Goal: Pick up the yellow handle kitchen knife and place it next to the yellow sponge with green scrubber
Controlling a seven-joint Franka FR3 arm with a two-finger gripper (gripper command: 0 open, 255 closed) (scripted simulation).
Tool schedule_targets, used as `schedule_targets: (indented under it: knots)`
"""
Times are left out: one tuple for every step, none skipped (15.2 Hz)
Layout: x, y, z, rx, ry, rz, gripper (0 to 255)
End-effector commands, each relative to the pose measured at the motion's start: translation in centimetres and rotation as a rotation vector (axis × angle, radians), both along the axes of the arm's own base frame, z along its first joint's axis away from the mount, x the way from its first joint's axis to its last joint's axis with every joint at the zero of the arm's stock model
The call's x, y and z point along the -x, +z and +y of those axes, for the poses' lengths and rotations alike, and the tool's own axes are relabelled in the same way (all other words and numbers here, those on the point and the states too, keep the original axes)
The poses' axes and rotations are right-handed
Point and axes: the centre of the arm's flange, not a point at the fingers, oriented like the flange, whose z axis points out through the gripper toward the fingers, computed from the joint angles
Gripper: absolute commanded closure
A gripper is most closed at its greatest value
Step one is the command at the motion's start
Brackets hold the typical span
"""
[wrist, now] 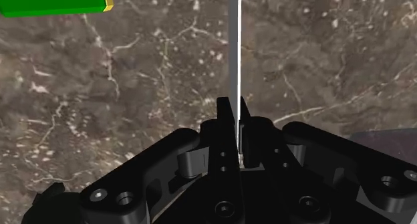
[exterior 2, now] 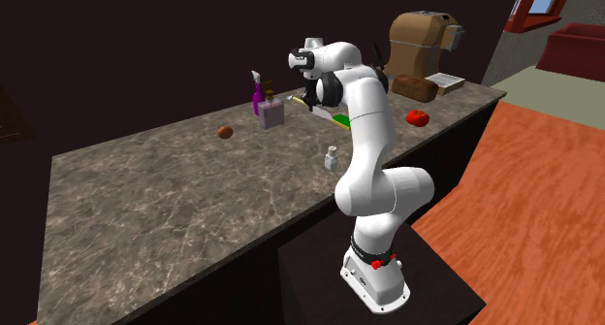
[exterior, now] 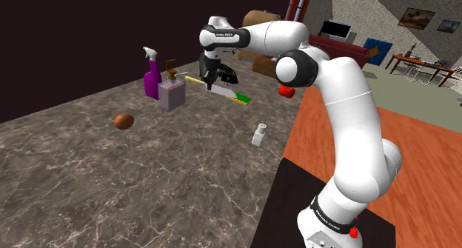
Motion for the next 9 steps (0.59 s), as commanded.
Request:
schedule_targets:
  knots:
    - [0.0, -1.0, 0.0, 0.000, 0.000, -0.001, 255]
    - [0.0, -1.5, 0.0, 0.000, 0.000, -0.001, 255]
    - [0.0, -2.0, 0.0, 0.000, 0.000, -0.001, 255]
    - [0.0, -2.6, 0.0, 0.000, 0.000, -0.001, 255]
    - [0.0, -3.1, 0.0, 0.000, 0.000, -0.001, 255]
    - [0.0, -3.7, 0.0, 0.000, 0.000, -0.001, 255]
    - [0.0, -3.7, 0.0, 0.000, 0.000, -0.001, 255]
    - [0.0, -3.7, 0.0, 0.000, 0.000, -0.001, 255]
    - [0.0, -3.7, 0.0, 0.000, 0.000, -0.001, 255]
